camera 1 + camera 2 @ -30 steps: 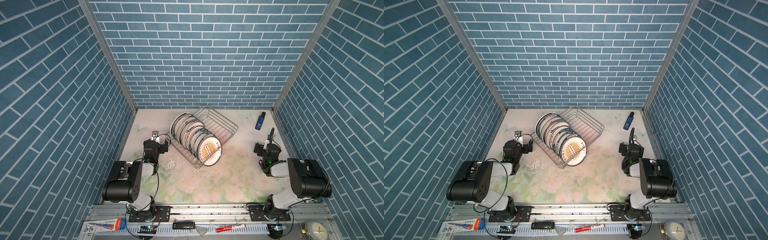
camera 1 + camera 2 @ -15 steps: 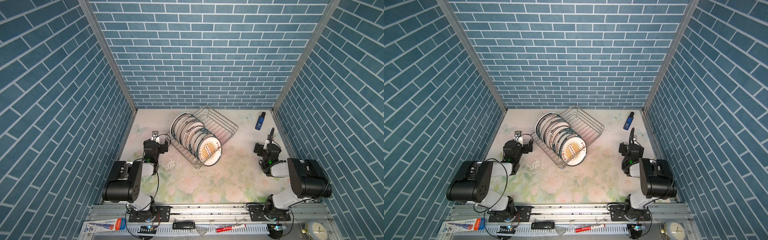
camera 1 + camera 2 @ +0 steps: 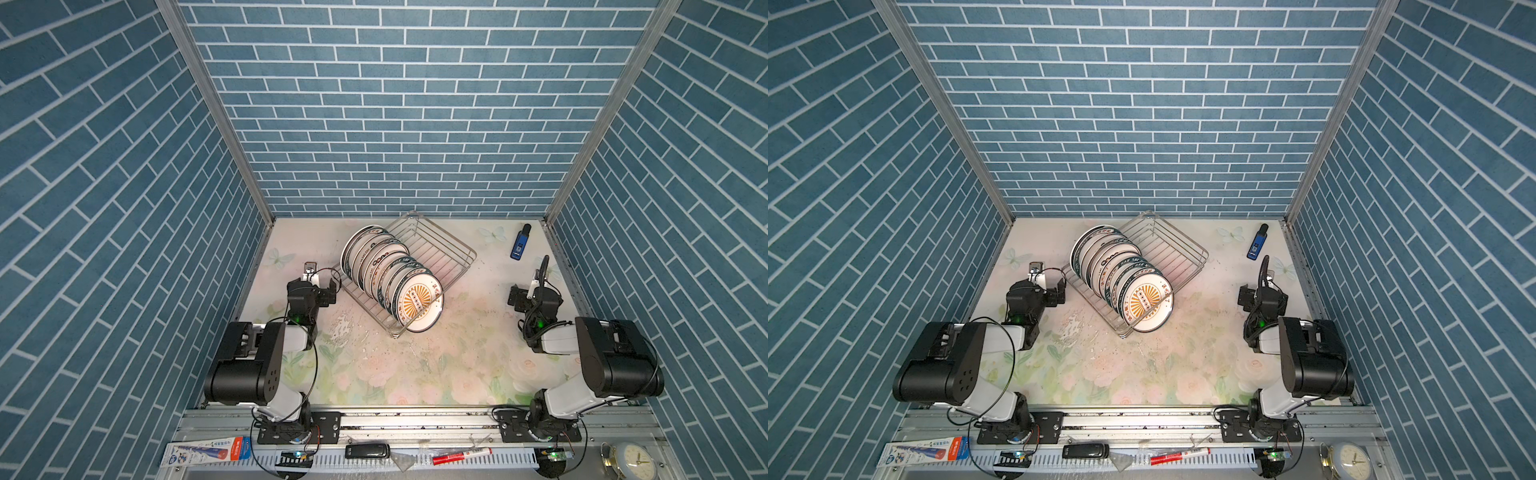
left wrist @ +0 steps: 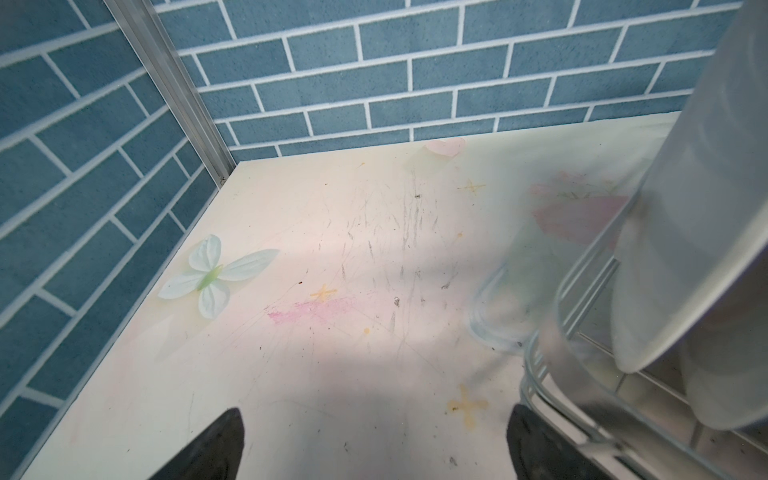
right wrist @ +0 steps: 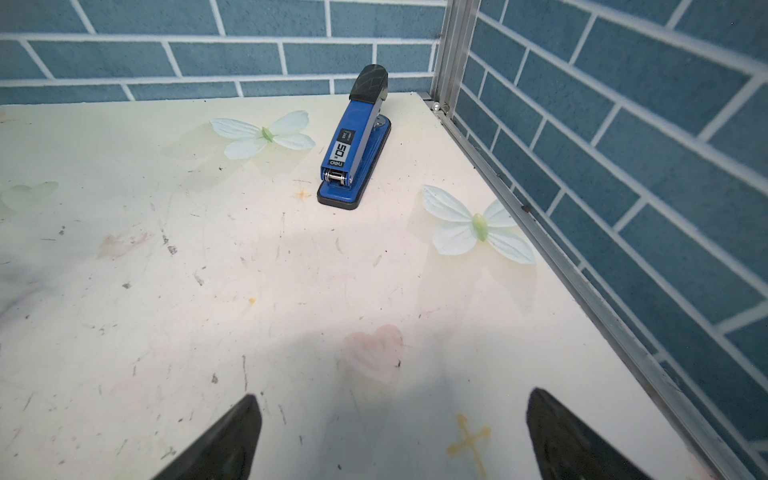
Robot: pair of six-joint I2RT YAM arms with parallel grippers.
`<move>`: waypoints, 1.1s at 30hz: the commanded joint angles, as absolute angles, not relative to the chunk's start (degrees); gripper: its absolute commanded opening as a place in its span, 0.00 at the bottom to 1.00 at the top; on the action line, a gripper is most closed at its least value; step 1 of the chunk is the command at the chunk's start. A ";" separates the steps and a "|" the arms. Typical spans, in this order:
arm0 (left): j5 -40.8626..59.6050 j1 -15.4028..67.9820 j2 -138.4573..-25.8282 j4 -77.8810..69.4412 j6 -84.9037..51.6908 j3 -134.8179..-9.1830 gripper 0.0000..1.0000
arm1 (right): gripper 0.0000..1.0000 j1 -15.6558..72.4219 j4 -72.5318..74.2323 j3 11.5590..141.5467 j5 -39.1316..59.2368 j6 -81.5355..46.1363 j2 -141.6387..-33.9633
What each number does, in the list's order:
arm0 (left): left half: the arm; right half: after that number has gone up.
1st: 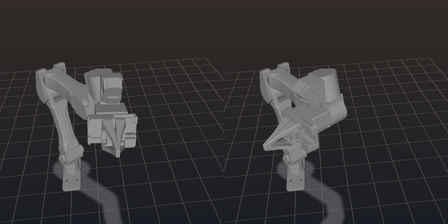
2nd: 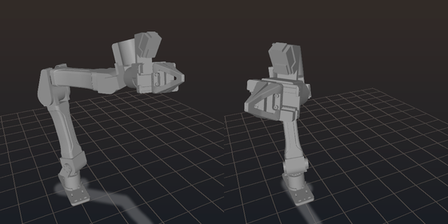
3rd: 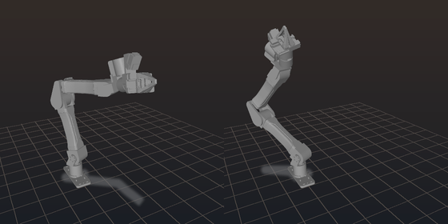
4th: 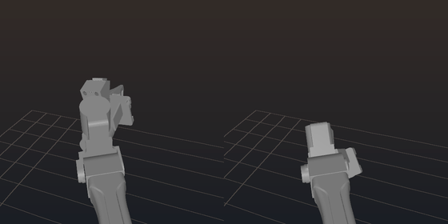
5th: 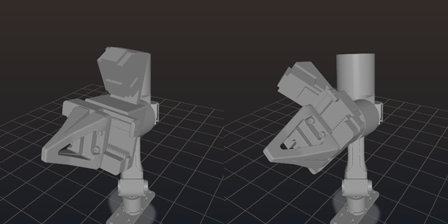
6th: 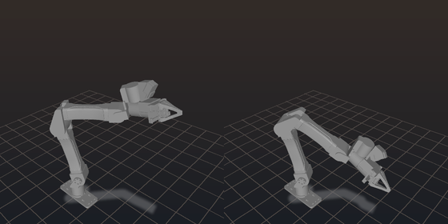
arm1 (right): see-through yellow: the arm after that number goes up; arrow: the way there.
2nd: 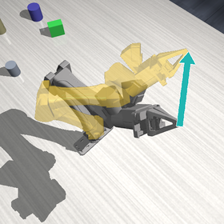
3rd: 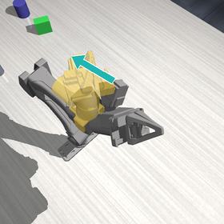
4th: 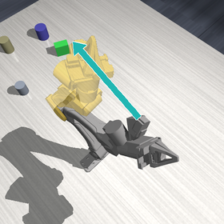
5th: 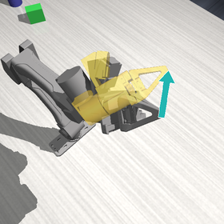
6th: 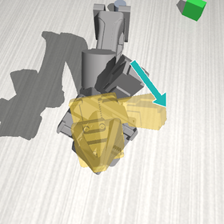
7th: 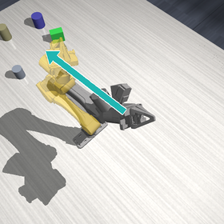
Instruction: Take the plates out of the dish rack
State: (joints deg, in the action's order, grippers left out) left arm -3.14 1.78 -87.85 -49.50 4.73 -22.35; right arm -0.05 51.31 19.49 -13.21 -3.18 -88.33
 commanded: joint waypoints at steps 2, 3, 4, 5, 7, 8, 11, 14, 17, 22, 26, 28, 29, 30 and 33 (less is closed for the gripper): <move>-3.03 1.99 -85.94 -46.05 4.35 -23.22 0.99 | 0.99 -0.01 48.34 21.58 -11.69 -3.43 -84.20; -2.99 1.93 -85.22 -45.08 4.40 -23.46 0.99 | 0.99 0.00 47.27 21.66 -11.65 -3.55 -83.05; -2.98 1.93 -84.43 -44.09 4.41 -23.69 0.99 | 0.99 0.00 45.91 21.77 -11.67 -3.49 -81.98; -3.21 1.93 -83.56 -43.30 4.34 -23.72 0.99 | 0.99 0.00 44.47 22.08 -11.57 -3.41 -80.86; -3.60 2.17 -81.63 -40.48 4.31 -24.17 0.99 | 0.99 0.00 41.30 22.81 -11.74 -3.64 -78.59; -4.31 2.36 -80.31 -38.34 4.11 -24.72 0.99 | 0.99 0.00 38.37 23.58 -12.33 -3.96 -77.15; -4.95 2.48 -76.52 -27.70 1.99 -28.45 0.99 | 0.99 0.00 28.38 27.00 -13.48 -5.21 -72.89; -3.88 2.50 -73.04 -15.44 -0.06 -33.66 0.99 | 0.99 0.00 18.53 30.90 -12.66 -6.93 -69.02; -3.64 2.54 -69.84 -6.74 -3.64 -37.32 0.99 | 0.99 0.00 11.07 34.58 -11.86 -8.46 -65.29; 0.04 2.57 -65.95 7.76 -10.36 -43.38 0.99 | 0.99 0.00 -1.27 41.87 -11.37 -12.29 -62.13; 2.81 3.35 -62.94 11.25 -16.56 -44.36 0.99 | 0.99 0.34 -13.76 50.07 -7.05 -13.95 -64.39; 1.01 4.42 -61.03 12.61 -19.30 -44.17 0.99 | 0.99 2.03 -15.94 51.47 -7.15 -13.20 -64.54; 0.19 5.14 -59.75 13.24 -19.97 -44.04 0.99 | 0.99 3.17 -16.54 51.82 -8.34 -13.10 -64.43; -0.17 5.72 -58.56 14.16 -20.77 -43.87 0.99 | 0.99 4.35 -17.42 52.25 -9.75 -13.11 -64.27; -0.65 6.13 -57.94 20.81 -25.70 -45.33 0.99 | 0.99 6.28 -21.91 55.14 -9.66 -14.97 -65.08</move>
